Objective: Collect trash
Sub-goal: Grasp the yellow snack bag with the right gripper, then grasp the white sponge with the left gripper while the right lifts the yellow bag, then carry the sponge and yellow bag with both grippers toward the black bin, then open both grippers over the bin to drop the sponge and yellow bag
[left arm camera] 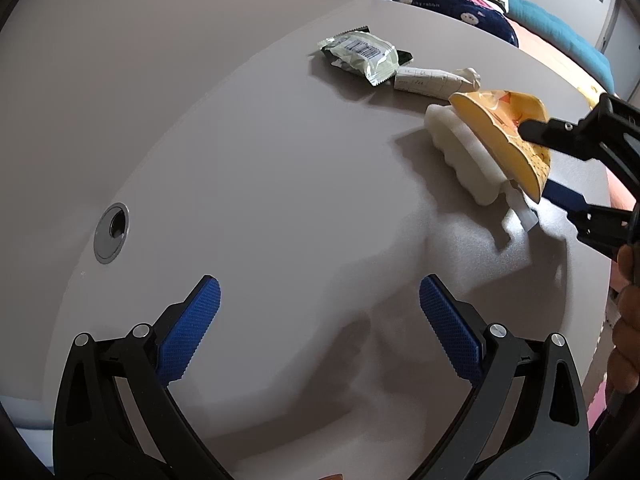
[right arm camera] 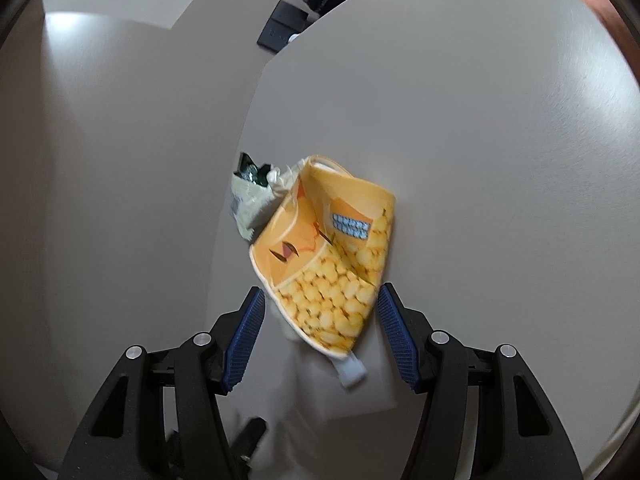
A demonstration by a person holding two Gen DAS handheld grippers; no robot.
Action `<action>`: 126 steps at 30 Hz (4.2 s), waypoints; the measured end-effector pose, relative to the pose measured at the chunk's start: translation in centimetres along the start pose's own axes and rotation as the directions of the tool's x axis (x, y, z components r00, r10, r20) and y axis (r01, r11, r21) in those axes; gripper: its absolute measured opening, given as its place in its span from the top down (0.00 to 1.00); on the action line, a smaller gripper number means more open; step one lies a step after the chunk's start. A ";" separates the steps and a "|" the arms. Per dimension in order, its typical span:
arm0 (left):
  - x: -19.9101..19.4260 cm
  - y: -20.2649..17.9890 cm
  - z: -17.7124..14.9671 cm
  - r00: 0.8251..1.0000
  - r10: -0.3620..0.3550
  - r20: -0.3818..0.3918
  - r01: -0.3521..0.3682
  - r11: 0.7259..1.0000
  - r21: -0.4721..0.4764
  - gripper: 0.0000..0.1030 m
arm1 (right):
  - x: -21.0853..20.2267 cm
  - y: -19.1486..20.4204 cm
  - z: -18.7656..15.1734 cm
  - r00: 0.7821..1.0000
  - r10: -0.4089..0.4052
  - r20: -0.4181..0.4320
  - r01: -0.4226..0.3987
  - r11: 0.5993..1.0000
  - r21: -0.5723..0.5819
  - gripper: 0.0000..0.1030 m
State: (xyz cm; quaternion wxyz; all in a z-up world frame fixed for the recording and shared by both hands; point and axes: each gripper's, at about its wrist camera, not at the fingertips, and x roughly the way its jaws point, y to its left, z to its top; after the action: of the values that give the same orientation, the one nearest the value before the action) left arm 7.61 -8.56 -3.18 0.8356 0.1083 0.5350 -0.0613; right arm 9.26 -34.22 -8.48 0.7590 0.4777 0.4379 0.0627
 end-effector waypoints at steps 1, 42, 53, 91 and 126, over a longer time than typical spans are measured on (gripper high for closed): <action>0.1 0.0 0.0 1.000 -0.001 -0.002 0.001 1.000 0.000 0.06 | 0.1 0.0 0.1 1.000 0.007 0.001 -0.007 1.000 0.006 0.50; 3.7 -9.1 9.8 0.998 -0.069 0.011 0.069 0.997 -0.026 0.06 | -11.1 0.4 10.4 0.944 -0.174 0.281 0.234 0.953 -0.194 0.91; 5.6 -11.1 10.3 0.996 -0.084 -0.039 0.083 0.996 -0.018 0.41 | -12.3 -0.5 12.2 0.926 -0.224 0.305 0.290 0.938 -0.192 0.91; -2.7 -26.9 10.9 0.943 -0.330 0.043 0.309 0.916 0.255 0.64 | -26.4 -9.6 14.3 0.823 -0.354 0.444 0.389 0.921 0.013 0.91; 1.6 -44.4 9.8 0.932 -0.325 -0.163 0.363 0.802 0.474 0.06 | -29.9 -21.5 19.0 0.629 -0.721 0.290 0.729 0.677 0.100 0.41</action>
State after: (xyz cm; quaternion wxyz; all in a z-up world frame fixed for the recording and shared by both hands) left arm 7.26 -53.98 -5.80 0.7340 0.2227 0.5421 -0.3431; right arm -2.11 -73.82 -4.16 0.7844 0.2546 0.4690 -0.3163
